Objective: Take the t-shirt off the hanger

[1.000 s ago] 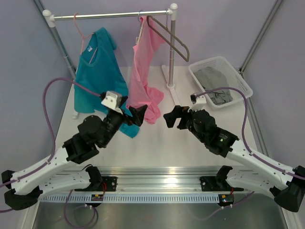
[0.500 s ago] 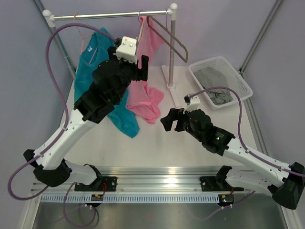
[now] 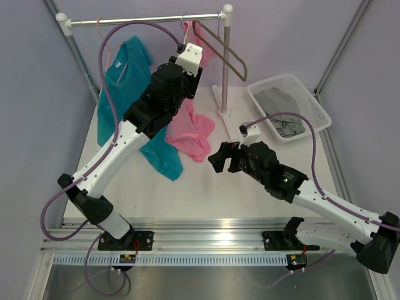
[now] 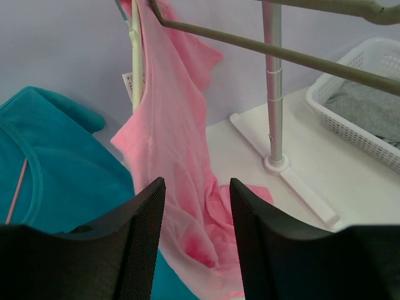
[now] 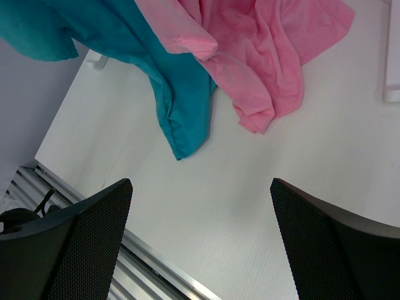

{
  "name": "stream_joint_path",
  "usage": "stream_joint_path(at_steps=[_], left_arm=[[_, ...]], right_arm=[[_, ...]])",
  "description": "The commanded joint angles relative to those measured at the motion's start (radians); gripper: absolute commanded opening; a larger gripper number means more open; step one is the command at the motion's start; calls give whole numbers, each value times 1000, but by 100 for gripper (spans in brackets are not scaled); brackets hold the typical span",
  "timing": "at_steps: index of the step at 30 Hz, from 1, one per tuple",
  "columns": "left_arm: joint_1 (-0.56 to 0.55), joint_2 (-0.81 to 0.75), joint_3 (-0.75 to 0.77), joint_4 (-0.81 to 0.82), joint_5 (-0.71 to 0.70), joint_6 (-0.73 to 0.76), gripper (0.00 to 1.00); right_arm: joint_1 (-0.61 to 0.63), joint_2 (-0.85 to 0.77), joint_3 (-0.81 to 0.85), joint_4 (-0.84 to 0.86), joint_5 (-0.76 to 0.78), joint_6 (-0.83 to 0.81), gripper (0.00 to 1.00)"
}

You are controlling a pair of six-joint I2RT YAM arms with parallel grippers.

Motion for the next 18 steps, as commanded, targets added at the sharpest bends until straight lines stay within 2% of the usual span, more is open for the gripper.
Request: stream_joint_path(at_steps=[1, 4, 7, 10, 13, 18], left_arm=[[13, 32, 77, 22, -6, 65, 47], [19, 78, 114, 23, -62, 103, 48], [19, 90, 117, 46, -104, 129, 59], [19, 66, 85, 75, -70, 128, 68], [19, 40, 79, 83, -18, 108, 72], [19, -5, 97, 81, -38, 78, 73]], right_arm=[[9, -25, 34, 7, -43, -19, 100], [9, -16, 37, 13, -57, -24, 99], [9, -5, 43, 8, -63, -28, 99], [9, 9, 49, 4, -61, -30, 99], [9, 20, 54, -1, -61, -34, 99], [9, 35, 58, -2, -63, -36, 99]])
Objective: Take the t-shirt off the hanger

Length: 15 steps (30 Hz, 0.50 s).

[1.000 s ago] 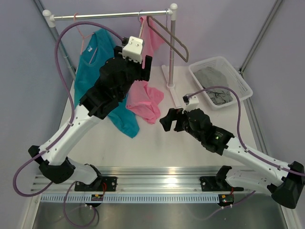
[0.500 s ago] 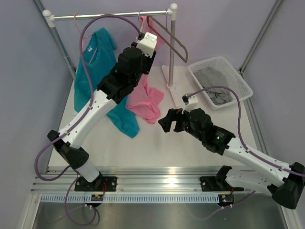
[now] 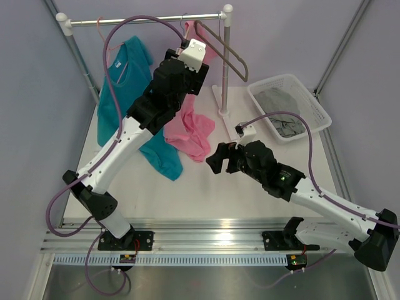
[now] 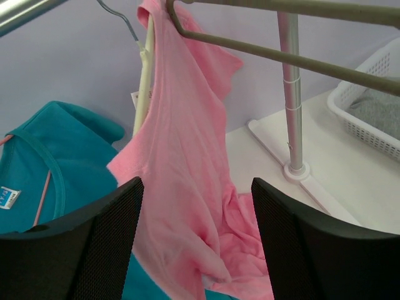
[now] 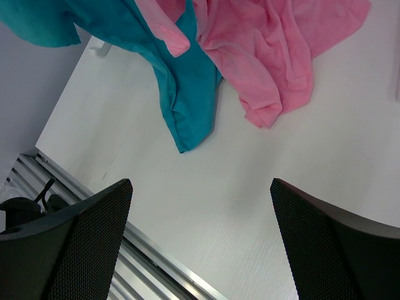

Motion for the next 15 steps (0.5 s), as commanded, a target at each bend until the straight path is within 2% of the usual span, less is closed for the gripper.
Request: stream_joint_path(at_steps=[1, 8, 15], left_arm=[[7, -80, 26, 59, -9, -11, 73], [7, -100, 3, 64, -41, -16, 73], [41, -41, 9, 65, -7, -40, 74]], right_arm=[[8, 12, 51, 0, -20, -24, 100], [9, 27, 57, -5, -28, -26, 100], [8, 27, 61, -16, -16, -35, 100]])
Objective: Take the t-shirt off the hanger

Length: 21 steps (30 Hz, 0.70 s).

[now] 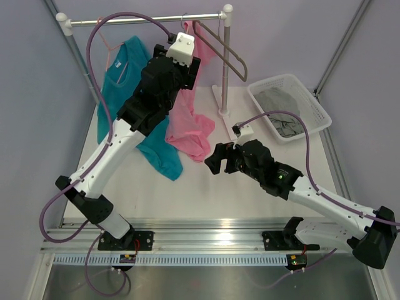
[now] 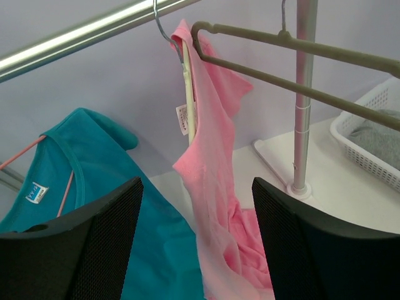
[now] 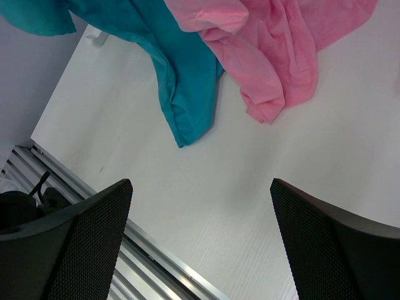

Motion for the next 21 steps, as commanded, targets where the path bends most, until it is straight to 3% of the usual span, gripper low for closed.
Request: stream_joint_path(at_steps=[1, 8, 12, 13, 15, 16, 19, 21], left_arm=[[34, 37, 12, 31, 16, -40, 74], [94, 110, 64, 14, 97, -63, 65], [103, 137, 98, 23, 151, -65, 48], [102, 140, 104, 26, 160, -63, 37], [102, 150, 121, 26, 163, -63, 28], [103, 153, 130, 23, 159, -63, 16], [103, 146, 136, 31, 126, -83, 0], [102, 128, 130, 54, 125, -86, 0]], right_arm=[[8, -9, 48, -7, 4, -25, 99], [9, 4, 51, -7, -13, -23, 99], [9, 10, 57, -18, 2, -28, 99], [9, 11, 58, -21, 7, -28, 99], [9, 16, 63, -27, 9, -29, 99], [8, 20, 66, -30, 9, -28, 100], [9, 28, 68, -31, 9, -29, 99], [8, 30, 69, -31, 12, -31, 99]])
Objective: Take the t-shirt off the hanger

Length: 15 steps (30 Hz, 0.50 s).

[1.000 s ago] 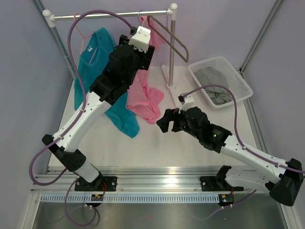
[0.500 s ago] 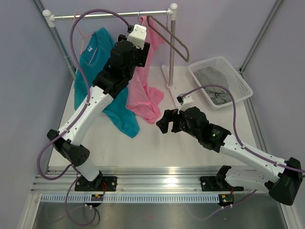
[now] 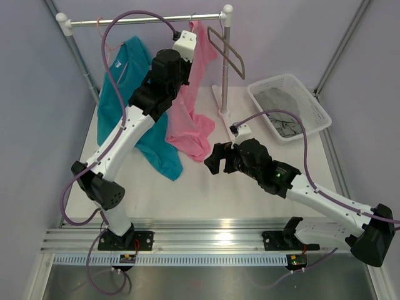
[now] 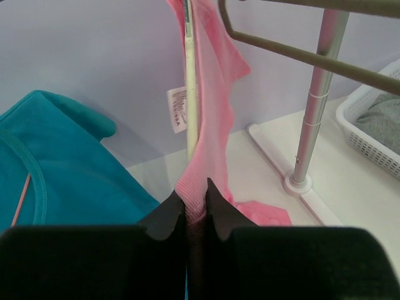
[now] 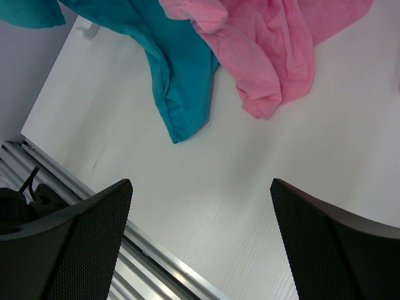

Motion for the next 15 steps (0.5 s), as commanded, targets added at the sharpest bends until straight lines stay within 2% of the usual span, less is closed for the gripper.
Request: stream_joint_path(at_steps=[1, 9, 15], left_arm=[[0, -55, 44, 94, 15, -7, 0], [1, -127, 61, 134, -31, 4, 0], [0, -189, 10, 145, -50, 36, 0]], right_arm=[[9, 5, 48, -3, 11, -18, 99], [8, -6, 47, -7, 24, -24, 100], [8, -7, 48, -12, 36, -27, 99]])
